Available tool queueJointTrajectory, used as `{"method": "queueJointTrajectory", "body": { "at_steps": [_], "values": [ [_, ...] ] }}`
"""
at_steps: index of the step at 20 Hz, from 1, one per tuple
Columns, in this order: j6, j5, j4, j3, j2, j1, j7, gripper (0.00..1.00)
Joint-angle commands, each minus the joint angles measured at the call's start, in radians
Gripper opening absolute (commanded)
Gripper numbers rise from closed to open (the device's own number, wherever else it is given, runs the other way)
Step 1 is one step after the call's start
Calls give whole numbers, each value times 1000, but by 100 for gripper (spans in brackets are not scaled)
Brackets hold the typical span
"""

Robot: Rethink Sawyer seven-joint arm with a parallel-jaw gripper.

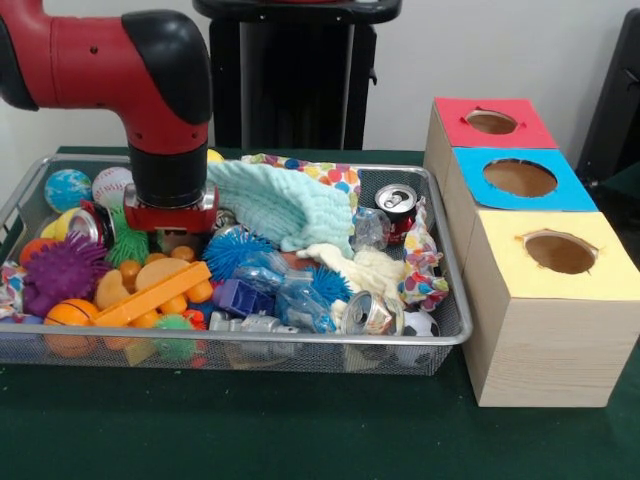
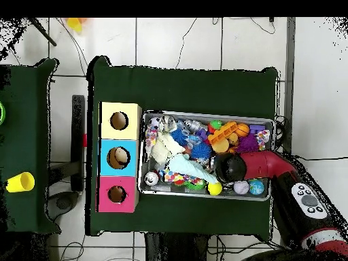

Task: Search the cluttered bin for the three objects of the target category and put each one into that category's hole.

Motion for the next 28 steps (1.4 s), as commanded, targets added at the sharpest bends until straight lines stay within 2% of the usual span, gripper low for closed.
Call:
{"method": "queueJointTrajectory", "body": {
  "at_steps": [1, 7, 13, 21, 28],
  "values": [
    [-60, 165, 66, -18, -2, -34, 220, 100],
    [-29, 228, 75, -31, -26, -44, 150, 100],
    [105, 302, 57, -20, -110, -57, 33, 100],
    [64, 290, 24, -46, -69, -64, 9, 100],
    [53, 264, -5, -51, -33, -104, -39, 100]
  ]
}}
